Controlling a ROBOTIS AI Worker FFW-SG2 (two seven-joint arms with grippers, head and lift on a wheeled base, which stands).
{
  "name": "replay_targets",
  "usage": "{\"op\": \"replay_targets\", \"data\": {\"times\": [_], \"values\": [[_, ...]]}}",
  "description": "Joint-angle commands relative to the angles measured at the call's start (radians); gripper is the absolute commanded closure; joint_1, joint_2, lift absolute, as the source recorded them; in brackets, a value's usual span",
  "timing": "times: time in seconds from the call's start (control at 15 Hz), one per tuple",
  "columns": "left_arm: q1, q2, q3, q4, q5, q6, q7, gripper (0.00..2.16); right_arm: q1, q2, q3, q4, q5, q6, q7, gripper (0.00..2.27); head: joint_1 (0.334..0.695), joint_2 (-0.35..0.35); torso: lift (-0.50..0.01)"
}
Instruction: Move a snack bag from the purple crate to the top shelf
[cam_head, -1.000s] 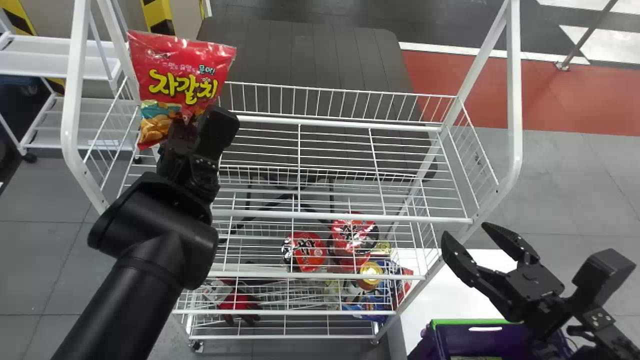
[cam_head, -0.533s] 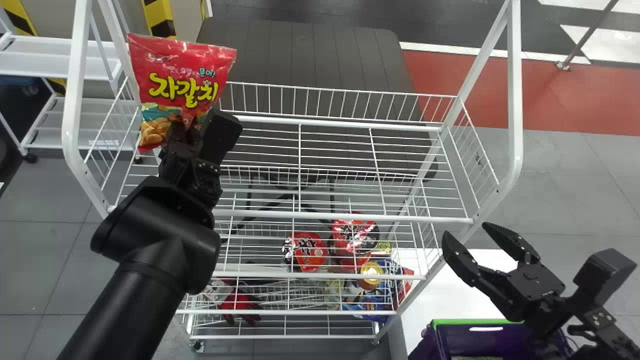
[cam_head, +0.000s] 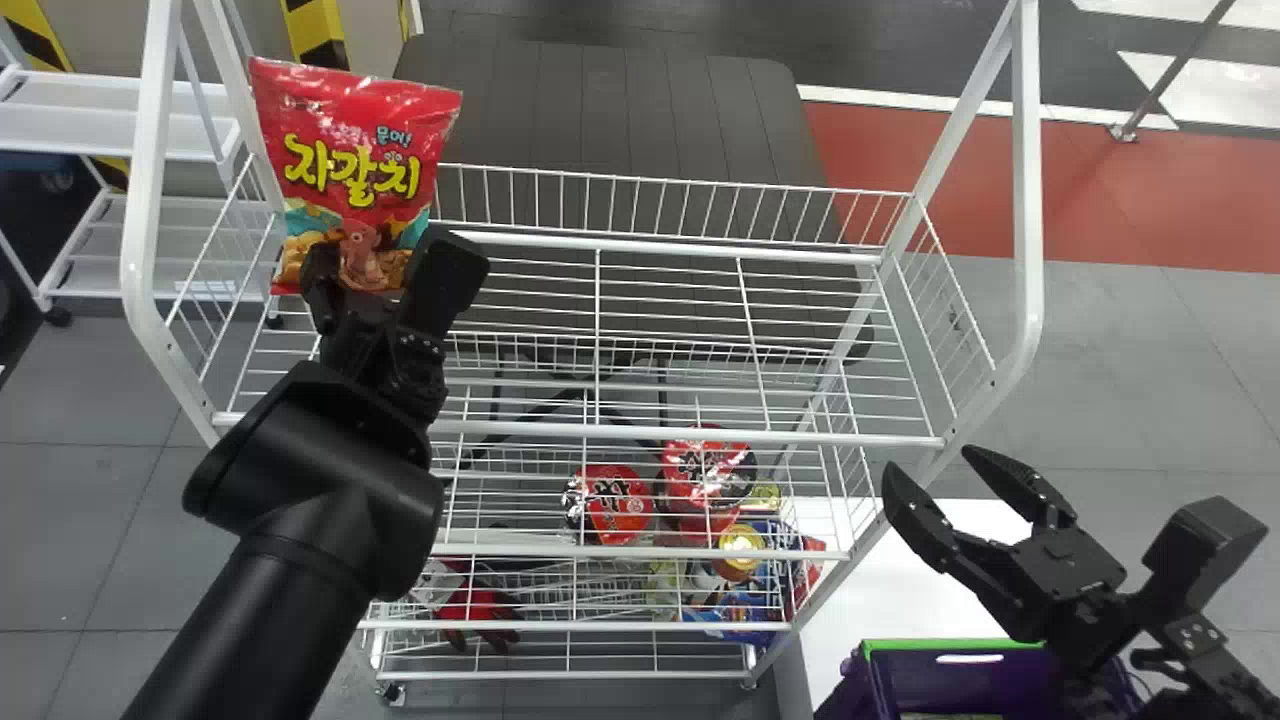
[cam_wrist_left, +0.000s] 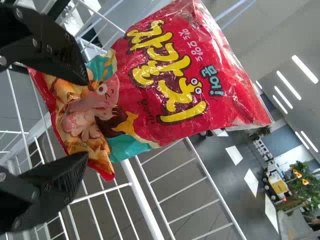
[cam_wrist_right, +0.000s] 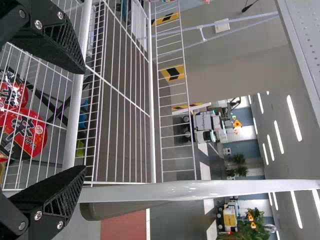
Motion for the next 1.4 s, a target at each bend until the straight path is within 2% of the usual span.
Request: {"op": "replay_targets", "data": {"times": [0.0, 0.53, 0.73, 0.87, 1.0, 1.33], "values": [[0.015, 0.0, 0.008, -0.027, -0.002, 0.0, 0.0, 0.35, 0.0, 0.0, 0.0, 0.0, 0.0, 0.0, 0.0, 0.15, 0.695, -0.133, 0.0], [0.171, 0.005, 0.018, -0.282, 0.009, 0.061, -0.025, 0.34, -0.001, -0.001, -0.003, -0.001, -0.012, 0.0, 0.0, 0.15, 0.695, -0.134, 0.0], [0.262, 0.005, 0.044, -0.384, 0.02, 0.068, -0.046, 0.34, -0.001, 0.0, 0.012, -0.055, -0.014, 0.031, -0.003, 0.15, 0.695, -0.141, 0.0], [0.338, 0.006, 0.073, -0.464, 0.052, 0.058, -0.046, 0.34, -0.008, 0.0, 0.04, -0.103, -0.002, 0.074, -0.041, 0.15, 0.695, -0.126, 0.0], [0.392, 0.008, 0.101, -0.506, 0.096, 0.025, -0.046, 0.34, -0.009, 0.003, 0.083, -0.156, 0.032, 0.114, -0.117, 0.15, 0.695, -0.108, 0.0], [0.506, 0.011, 0.179, -0.595, 0.198, -0.064, -0.045, 0.32, -0.008, 0.02, 0.19, -0.218, 0.106, 0.123, -0.201, 0.15, 0.695, -0.031, 0.0]]}}
